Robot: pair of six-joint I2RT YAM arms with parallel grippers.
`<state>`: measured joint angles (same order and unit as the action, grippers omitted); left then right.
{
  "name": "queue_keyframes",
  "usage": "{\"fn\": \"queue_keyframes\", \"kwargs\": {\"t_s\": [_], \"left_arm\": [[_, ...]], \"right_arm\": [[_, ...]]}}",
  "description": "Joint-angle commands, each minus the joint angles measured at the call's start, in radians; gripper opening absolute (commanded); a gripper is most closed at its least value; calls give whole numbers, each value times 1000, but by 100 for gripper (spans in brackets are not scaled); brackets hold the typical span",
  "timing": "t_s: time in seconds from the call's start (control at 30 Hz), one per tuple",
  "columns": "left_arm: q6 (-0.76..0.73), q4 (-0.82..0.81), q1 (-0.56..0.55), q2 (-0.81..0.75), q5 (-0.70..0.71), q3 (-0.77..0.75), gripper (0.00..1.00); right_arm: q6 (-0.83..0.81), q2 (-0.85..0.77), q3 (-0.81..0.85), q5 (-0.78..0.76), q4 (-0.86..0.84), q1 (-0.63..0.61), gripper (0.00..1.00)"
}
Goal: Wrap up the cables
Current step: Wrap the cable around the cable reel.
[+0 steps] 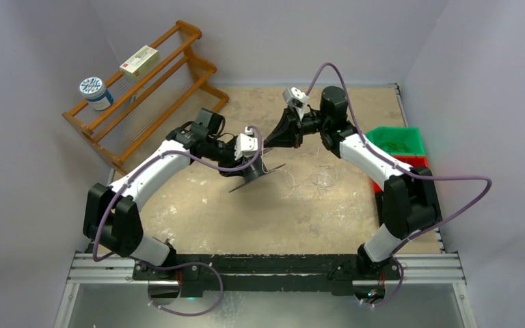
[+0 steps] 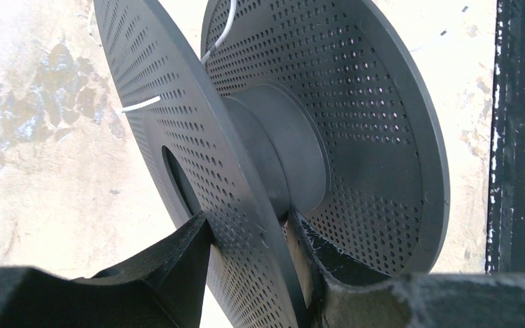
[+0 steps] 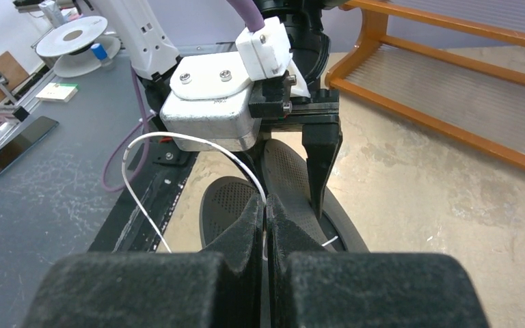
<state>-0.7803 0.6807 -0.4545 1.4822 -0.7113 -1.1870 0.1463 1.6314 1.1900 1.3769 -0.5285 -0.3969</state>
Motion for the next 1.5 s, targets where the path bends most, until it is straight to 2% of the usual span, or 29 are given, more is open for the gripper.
{"fn": "queue_keyframes", "kwargs": {"t_s": [0.0, 0.23, 0.4, 0.47, 0.6, 0.73, 0.87, 1.47], "left_arm": [[-56, 20, -6, 13, -77, -63, 0], [-78, 54, -6, 21, -119, -76, 0], [-104, 93, -6, 26, -143, -91, 0], [-94, 81, -5, 23, -133, -90, 0], [26, -44, -6, 1, -69, -47, 0], [146, -182, -6, -29, -42, 16, 0], [202, -246, -6, -29, -43, 51, 0], [280, -238, -6, 19, -278, 38, 0]], "right_arm": [[-190, 2, 63, -12, 158, 3, 0], [-370, 21, 101, -76, 348, 3, 0], [-432, 36, 120, -123, 406, 3, 0], [-428, 41, 120, -79, 413, 3, 0], [-352, 30, 114, 0, 345, 3, 0], [-131, -1, 27, 14, 103, 3, 0], [-16, -15, -18, -14, -44, 4, 0], [-142, -44, -45, -94, -1, 4, 0]]}}
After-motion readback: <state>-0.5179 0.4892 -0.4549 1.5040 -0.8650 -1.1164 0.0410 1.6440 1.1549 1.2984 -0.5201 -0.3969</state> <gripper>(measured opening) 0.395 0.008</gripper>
